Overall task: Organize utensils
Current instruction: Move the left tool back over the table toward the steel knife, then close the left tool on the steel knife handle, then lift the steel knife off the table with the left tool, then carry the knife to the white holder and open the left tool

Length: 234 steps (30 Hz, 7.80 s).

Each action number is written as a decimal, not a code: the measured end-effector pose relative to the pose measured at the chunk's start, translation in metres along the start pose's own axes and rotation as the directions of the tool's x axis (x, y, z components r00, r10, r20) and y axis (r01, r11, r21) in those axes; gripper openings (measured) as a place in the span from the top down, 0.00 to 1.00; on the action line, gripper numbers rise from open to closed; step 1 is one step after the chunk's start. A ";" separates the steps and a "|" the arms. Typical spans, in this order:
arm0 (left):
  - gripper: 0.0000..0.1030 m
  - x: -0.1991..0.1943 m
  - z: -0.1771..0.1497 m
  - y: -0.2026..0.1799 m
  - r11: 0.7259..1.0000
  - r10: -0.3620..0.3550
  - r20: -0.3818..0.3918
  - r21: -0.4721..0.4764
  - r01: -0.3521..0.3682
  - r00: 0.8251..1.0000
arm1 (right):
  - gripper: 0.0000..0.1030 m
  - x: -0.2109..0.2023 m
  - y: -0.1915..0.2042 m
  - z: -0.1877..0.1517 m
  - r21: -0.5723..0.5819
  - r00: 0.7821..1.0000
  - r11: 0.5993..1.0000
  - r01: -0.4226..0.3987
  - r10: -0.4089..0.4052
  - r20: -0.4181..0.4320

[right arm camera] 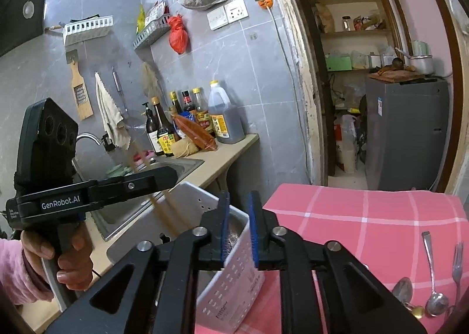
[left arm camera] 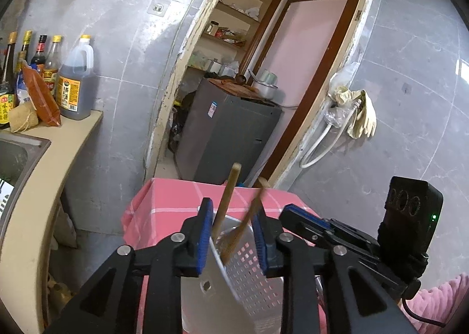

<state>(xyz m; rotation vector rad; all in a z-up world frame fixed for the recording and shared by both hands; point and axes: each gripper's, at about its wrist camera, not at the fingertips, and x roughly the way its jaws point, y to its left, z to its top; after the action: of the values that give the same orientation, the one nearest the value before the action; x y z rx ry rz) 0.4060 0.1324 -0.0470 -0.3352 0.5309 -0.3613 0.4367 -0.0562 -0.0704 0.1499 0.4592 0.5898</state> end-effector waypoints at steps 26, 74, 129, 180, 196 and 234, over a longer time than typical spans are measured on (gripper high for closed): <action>0.04 -0.027 -0.013 -0.121 0.964 0.213 0.189 0.121 -0.238 0.958 | 0.02 -0.145 -0.081 0.024 0.067 0.947 0.961 0.268 -0.275 0.167; 0.23 0.169 -0.140 -0.145 0.964 0.258 -0.227 0.001 -0.265 0.939 | 0.43 -0.092 -0.277 -0.106 0.248 0.938 0.924 0.291 -0.224 -0.265; 0.85 0.195 -0.125 -0.125 0.970 0.156 -0.448 -0.099 -0.222 0.880 | 0.98 -0.067 -0.305 -0.082 0.263 0.935 0.948 0.179 -0.080 -0.346; 0.98 0.201 -0.125 -0.162 0.995 -0.093 -0.602 -0.089 0.049 0.793 | 0.98 -0.142 -0.244 -0.101 0.340 0.944 0.898 0.280 -0.193 -0.268; 0.98 0.090 -0.053 -0.177 0.988 -0.154 -0.300 -0.058 0.143 0.941 | 0.98 -0.200 -0.159 -0.021 0.199 0.944 0.923 0.330 -0.329 -0.040; 0.98 -0.046 0.037 -0.039 0.992 0.128 0.104 -0.017 -0.127 0.986 | 0.98 -0.064 0.034 0.079 -0.127 0.976 0.984 0.123 -0.097 0.195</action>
<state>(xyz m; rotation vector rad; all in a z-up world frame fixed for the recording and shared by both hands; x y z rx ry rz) 0.3797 0.1251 0.0186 -0.3267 0.4488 -0.2158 0.4087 -0.0653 0.0329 0.0469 0.2404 0.4915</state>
